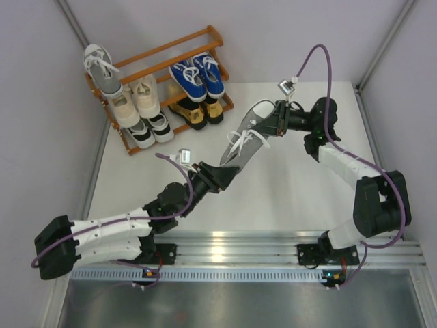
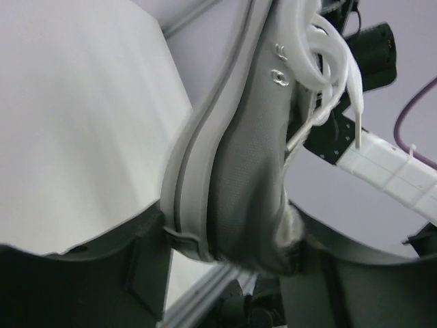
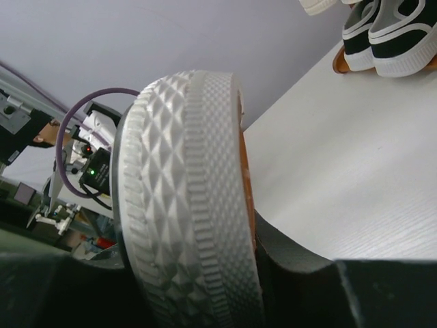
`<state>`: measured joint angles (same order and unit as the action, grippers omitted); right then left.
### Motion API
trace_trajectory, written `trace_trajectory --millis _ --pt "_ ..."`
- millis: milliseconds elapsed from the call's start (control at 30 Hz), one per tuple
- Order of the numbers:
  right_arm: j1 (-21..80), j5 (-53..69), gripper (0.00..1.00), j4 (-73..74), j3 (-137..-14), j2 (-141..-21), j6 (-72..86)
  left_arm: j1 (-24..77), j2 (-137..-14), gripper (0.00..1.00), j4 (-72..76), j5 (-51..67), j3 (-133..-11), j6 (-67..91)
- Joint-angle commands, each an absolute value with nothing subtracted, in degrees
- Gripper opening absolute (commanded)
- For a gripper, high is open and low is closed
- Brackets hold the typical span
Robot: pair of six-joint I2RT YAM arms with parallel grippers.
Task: Place and organize the shoes onto the shoe shelf
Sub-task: Pick up the shoe at the center of the board, then place the shoe at the shoe shelf.
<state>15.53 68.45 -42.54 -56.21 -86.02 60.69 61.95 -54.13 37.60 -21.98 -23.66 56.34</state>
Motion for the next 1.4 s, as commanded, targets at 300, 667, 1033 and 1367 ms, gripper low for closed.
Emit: trace_trajectory --millis 300,667,1033,1367 --pt "17.3 74.4 0.10 -45.8 -56.2 -84.8 57.6 61.6 -50.8 0.00 47.6 -25.0 -21.5 55.0" --pt "13.2 75.8 0.82 -31.4 -59.2 -80.8 44.6 61.6 -45.5 0.00 49.4 -27.5 -19.0 52.4" --pt "5.5 76.4 0.95 -31.5 -57.5 -79.0 43.4 61.6 -41.0 0.00 46.9 -29.3 -19.5 49.7" --pt "2.3 76.6 0.97 -12.2 -51.5 -74.6 21.3 58.5 -40.9 0.00 48.5 -46.5 -24.9 40.8"
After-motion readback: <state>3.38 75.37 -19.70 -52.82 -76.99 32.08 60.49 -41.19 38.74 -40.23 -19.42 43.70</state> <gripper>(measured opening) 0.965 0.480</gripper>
